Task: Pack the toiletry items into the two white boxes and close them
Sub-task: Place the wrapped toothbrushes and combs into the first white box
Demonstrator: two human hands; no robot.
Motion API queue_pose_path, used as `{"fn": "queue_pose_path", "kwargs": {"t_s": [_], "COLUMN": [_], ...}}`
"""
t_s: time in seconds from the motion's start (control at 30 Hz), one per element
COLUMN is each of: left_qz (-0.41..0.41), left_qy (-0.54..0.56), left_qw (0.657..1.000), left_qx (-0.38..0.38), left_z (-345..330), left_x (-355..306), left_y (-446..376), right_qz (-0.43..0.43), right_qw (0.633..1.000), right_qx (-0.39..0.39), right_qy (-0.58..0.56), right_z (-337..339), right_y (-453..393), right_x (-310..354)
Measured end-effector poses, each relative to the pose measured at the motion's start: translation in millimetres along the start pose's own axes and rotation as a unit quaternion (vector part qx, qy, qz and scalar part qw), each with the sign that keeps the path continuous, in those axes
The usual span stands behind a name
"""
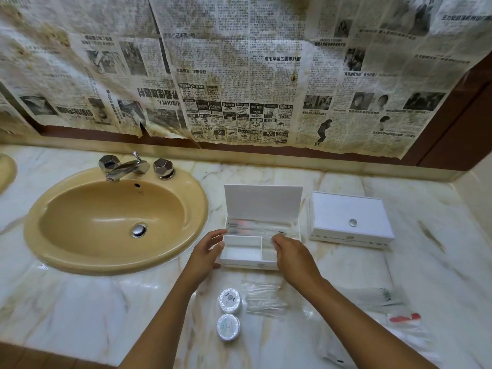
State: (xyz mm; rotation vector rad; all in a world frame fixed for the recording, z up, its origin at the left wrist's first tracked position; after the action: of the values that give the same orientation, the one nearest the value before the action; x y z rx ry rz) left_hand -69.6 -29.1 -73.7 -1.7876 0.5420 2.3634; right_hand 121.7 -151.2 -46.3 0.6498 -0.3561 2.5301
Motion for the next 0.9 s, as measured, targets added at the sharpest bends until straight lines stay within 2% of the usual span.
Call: {"fn": "queue_pose_path", "kwargs": {"t_s": [0.17, 0.33, 0.57, 0.9], "left_qz": [0.001, 0.002, -0.003, -0.001], "left_qy": [0.0, -0.001, -0.001, 0.001], "left_qw": [1.0, 1.0, 1.0, 1.0], "left_qx": [0.001, 0.0, 0.002, 0.001], "left_z": [0, 0, 0, 0], "left_x": [0, 0, 1, 1], "left_y": [0, -1, -1, 0], "right_qz": [-0.008, -0.022, 0.031, 0.05], "right_qw": [1.0, 0.998, 0.995, 0.985], "right_qx": [0.005, -0.018, -0.096, -0.012], "right_qy": [0.001, -0.054, 0.024, 0.164], "right_z": [3, 9, 9, 6], "right_y": [1, 0, -1, 1], "right_x": [1, 3, -1, 0]}}
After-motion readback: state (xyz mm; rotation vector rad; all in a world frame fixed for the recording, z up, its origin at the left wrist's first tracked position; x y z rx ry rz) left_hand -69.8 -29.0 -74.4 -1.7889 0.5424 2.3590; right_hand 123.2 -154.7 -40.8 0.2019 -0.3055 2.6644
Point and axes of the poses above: each hand's wrist, its own y-axis away from the middle knuckle, its own z-axis out of the back of the hand, x = y × z, the point moved 1 cm from there along -y, towards the middle knuckle, and after that the axes turned 13 degrees about -x, right-handed, at the moved point
